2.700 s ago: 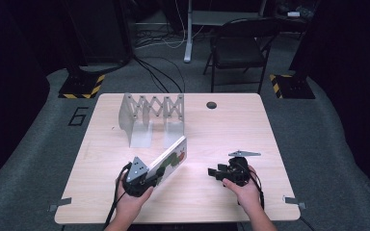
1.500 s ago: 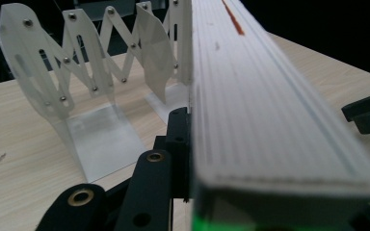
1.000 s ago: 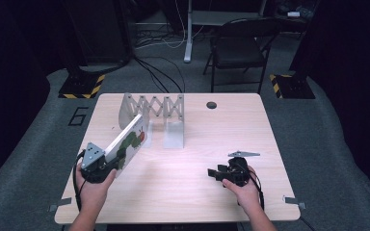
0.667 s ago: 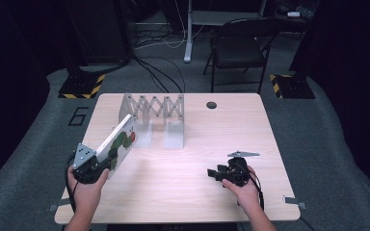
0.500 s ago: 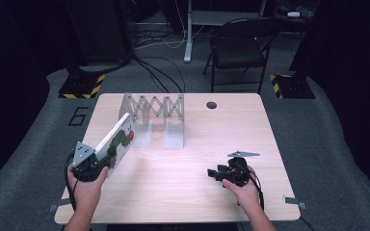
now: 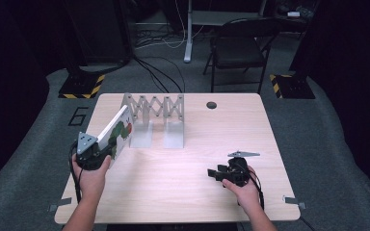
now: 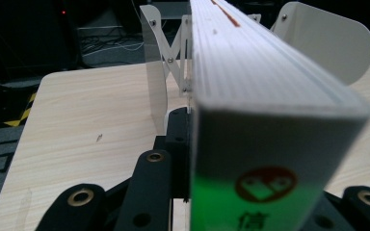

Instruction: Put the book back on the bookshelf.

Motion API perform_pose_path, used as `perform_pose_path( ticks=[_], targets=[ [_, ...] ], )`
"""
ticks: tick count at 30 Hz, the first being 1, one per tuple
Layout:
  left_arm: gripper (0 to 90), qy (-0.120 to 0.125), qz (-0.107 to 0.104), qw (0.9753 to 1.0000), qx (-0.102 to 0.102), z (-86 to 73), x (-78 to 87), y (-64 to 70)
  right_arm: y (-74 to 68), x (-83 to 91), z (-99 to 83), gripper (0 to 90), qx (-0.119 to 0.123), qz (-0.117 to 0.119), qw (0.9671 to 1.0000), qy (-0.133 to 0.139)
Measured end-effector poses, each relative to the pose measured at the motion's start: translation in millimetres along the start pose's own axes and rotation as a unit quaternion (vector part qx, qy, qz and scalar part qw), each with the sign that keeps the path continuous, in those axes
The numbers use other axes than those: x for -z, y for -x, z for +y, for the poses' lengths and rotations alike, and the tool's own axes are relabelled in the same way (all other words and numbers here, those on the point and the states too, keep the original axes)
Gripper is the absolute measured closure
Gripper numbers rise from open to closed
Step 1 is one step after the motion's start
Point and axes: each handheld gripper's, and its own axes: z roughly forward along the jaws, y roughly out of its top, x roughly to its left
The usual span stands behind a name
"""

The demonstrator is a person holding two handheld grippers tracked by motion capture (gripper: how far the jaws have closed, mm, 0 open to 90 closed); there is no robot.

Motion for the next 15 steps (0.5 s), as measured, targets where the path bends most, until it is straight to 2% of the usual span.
perform_pose_path(
  ticks=[9, 10, 15],
  targets=[
    [75.8, 0.002, 0.013, 0.9999, 0.004, 8.6, -17.1, 4.5, 1.1, 0.7, -0.3, 42.0, -0.003, 0.000, 1.0000, -0.002],
    [75.8, 0.002, 0.012, 0.9999, 0.006, 9.0, -19.3, 4.8, 2.0, 0.6, -0.2, 42.0, 0.003, 0.000, 1.0000, -0.001],
    [75.7, 0.001, 0.021, 0.9998, 0.000, 9.7, -30.6, 6.9, 2.4, 0.4, -0.4, 42.0, 0.002, 0.000, 1.0000, -0.002]
  ],
)
